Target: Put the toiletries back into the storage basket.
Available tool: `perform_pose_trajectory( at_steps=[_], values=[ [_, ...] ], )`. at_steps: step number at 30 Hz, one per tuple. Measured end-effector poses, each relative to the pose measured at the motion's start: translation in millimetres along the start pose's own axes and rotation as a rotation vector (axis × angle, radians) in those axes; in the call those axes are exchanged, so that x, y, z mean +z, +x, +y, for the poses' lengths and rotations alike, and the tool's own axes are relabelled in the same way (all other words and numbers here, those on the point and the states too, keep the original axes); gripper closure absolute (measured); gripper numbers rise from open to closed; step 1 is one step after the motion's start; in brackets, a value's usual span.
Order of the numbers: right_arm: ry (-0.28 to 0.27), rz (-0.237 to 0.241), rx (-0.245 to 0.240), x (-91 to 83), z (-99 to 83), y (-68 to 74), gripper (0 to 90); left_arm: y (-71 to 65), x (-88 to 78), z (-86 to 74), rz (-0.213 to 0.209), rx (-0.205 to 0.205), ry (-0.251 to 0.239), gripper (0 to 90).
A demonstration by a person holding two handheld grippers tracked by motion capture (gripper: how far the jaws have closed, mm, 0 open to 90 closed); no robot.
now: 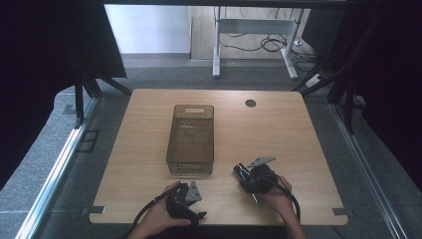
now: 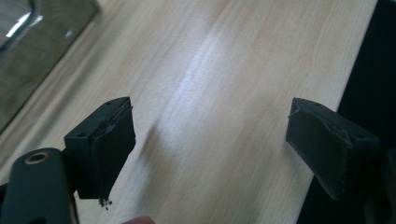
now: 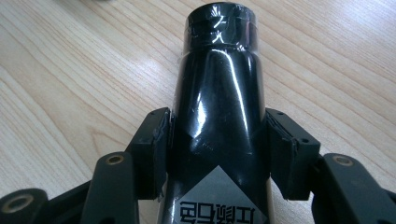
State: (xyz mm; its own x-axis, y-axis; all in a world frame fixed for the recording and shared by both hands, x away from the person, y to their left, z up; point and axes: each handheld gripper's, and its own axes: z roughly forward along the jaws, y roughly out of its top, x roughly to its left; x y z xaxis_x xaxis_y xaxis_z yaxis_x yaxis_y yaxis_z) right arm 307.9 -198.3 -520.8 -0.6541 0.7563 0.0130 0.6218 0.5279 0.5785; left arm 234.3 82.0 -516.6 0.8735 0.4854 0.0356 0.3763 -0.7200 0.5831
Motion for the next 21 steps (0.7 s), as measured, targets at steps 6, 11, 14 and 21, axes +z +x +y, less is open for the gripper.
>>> perform_pose_trajectory(
  at_steps=[6, 11, 14, 21],
  values=[
    [-0.009, 0.001, 0.002, 0.0, -1.1, 0.4, 45.5, 0.7, -0.4, -0.2, 0.001, 0.000, 0.001, 16.0],
    [-0.013, 0.001, 0.002, 0.2, -1.3, 1.5, 45.5, 0.5, -0.4, 0.0, 0.000, 0.000, 0.001, 15.9],
    [-0.014, 0.002, 0.003, 0.3, -1.4, 1.9, 45.5, 0.4, -0.4, 0.0, -0.001, 0.000, 0.003, 15.9],
    [-0.026, 0.008, 0.001, 0.6, -2.4, 4.6, 45.5, -0.1, 2.4, -0.2, -0.010, 0.002, 0.015, 15.9]
  ],
)
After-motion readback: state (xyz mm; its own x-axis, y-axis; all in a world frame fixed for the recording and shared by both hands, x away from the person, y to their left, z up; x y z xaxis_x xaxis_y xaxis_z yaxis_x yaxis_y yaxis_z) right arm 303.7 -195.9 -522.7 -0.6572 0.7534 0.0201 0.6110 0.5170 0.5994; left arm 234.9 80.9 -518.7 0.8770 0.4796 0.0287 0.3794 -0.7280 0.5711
